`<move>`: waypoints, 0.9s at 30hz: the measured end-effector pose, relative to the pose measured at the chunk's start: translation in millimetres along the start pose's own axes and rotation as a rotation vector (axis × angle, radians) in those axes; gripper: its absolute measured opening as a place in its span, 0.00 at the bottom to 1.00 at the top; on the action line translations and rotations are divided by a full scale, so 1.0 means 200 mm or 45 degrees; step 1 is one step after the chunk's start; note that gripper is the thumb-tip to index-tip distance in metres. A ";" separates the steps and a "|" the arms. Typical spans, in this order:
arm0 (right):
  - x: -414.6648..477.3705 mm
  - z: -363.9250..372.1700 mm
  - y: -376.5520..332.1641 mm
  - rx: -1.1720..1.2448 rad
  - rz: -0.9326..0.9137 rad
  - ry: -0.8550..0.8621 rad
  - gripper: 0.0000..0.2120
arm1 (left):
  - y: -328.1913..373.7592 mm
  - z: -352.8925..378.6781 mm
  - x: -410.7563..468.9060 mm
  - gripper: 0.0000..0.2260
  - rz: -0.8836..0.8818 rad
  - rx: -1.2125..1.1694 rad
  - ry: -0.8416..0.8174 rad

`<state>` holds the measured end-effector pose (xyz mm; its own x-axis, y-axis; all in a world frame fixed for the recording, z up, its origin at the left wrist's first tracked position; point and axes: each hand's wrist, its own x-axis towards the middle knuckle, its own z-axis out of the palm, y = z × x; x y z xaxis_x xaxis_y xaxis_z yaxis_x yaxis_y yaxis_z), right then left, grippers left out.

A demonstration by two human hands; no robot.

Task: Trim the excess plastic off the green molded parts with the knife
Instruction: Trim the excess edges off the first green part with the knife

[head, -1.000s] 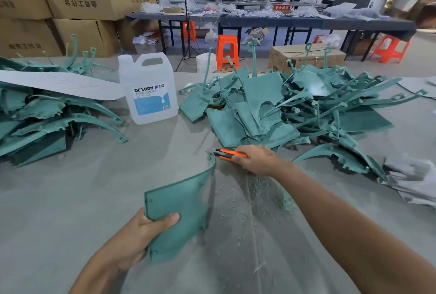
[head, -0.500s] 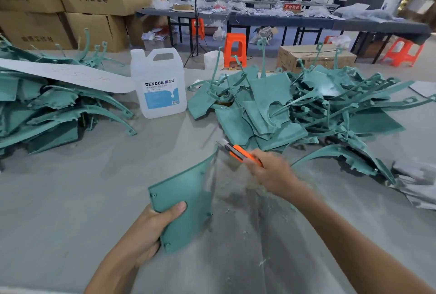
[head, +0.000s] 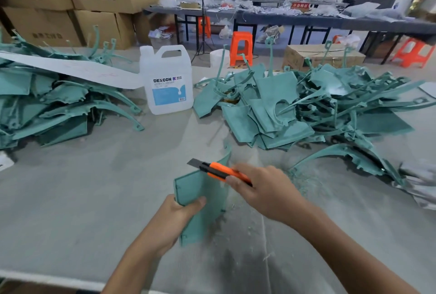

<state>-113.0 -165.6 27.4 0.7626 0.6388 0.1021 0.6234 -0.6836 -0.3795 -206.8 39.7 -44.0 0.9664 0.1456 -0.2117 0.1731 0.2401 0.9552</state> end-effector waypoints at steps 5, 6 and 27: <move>0.18 0.02 0.32 -0.037 0.230 -0.123 0.12 | -0.03 -0.12 -0.06 0.12 -0.113 -0.079 -0.099; 0.21 0.04 0.37 -0.064 0.263 -0.132 0.13 | -0.02 -0.14 -0.07 0.14 -0.134 -0.064 -0.140; -0.01 0.18 0.36 0.141 0.460 0.225 0.10 | 0.21 -0.23 0.03 0.59 -0.010 1.671 -0.040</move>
<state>-75.3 -203.2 -34.0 0.9528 0.2877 0.0970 0.2954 -0.8045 -0.5153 -203.0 93.7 -15.0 0.9655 0.1215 -0.2301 0.2158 -0.8683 0.4467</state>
